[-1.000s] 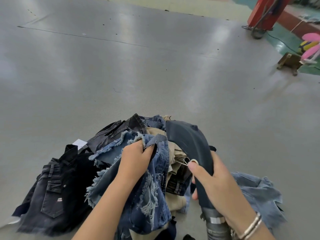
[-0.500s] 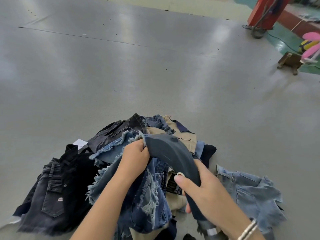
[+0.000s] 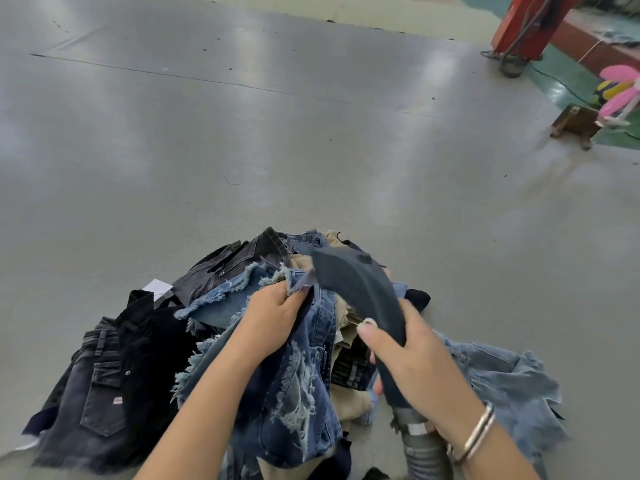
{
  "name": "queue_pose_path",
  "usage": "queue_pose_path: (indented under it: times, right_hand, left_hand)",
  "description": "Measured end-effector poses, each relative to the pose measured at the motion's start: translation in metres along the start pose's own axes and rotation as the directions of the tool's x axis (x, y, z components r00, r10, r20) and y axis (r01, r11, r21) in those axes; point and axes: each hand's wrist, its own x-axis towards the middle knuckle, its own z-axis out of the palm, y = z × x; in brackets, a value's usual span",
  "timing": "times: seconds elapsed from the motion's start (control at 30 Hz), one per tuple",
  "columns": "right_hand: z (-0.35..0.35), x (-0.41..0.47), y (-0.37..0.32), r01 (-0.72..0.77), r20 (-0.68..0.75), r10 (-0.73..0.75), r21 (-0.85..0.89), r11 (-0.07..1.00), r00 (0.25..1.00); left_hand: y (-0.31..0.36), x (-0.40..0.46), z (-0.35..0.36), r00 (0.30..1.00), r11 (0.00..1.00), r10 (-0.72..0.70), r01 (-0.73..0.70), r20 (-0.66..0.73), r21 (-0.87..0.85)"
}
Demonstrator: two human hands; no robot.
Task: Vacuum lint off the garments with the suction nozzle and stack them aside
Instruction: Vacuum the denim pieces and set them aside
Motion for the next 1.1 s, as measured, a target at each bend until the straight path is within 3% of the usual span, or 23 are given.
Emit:
queue_pose_path:
  times: [0.1,0.27,0.4,0.47,0.53,0.63,0.73,0.83,0.93,1.03,1.1]
  right_hand:
    - [-0.010,0.000,0.000,0.006,-0.045,-0.003,0.053,0.999,0.999]
    - [0.003,-0.009,0.005,-0.005,0.125,-0.005,0.080,0.997,0.992]
    - [0.000,0.005,0.006,-0.018,-0.074,0.028,0.138,0.990,0.997]
    - [-0.003,0.008,0.007,-0.017,-0.174,0.064,0.261,0.965,0.983]
    - [-0.002,0.007,0.009,0.004,-0.231,0.085,0.360,0.933,0.969]
    - [0.004,0.004,0.009,0.014,-0.201,0.080,0.425,0.905,0.976]
    - [0.016,0.008,0.007,0.009,-0.099,0.045,0.488,0.873,0.994]
    - [0.028,0.016,0.003,0.075,-0.094,-0.033,0.483,0.872,0.995]
    - [0.029,0.022,0.002,0.132,-0.187,-0.044,0.493,0.860,0.981]
    - [0.019,0.026,0.003,0.121,-0.243,0.040,0.610,0.783,0.969]
    - [0.010,0.028,0.002,0.102,-0.251,0.093,0.666,0.739,0.964]
  left_hand:
    - [0.000,-0.001,-0.001,1.000,1.000,0.006,-0.006,-0.003,-0.014]
    - [-0.001,0.002,0.002,0.999,0.999,-0.033,0.033,0.016,-0.016]
    - [0.002,-0.003,-0.002,0.992,0.984,-0.116,0.122,0.057,-0.127]
    - [0.007,-0.005,-0.002,0.953,0.863,-0.279,0.302,0.117,-0.404]
    - [0.014,-0.005,0.000,0.892,0.624,-0.403,0.431,0.204,-0.652]
    - [0.023,-0.009,0.004,0.860,0.303,-0.326,0.489,0.394,-0.818]
    - [0.030,-0.016,0.010,0.831,0.140,-0.134,0.555,0.539,-0.820]
    - [0.040,-0.026,0.021,0.811,0.133,0.003,0.579,0.585,-0.804]
    - [0.042,-0.031,0.021,0.855,0.168,0.031,0.507,0.518,-0.846]
    - [0.036,-0.038,0.021,0.905,0.388,0.074,0.361,0.419,-0.848]
    - [0.034,-0.044,0.023,0.920,0.545,0.008,0.324,0.391,-0.773]
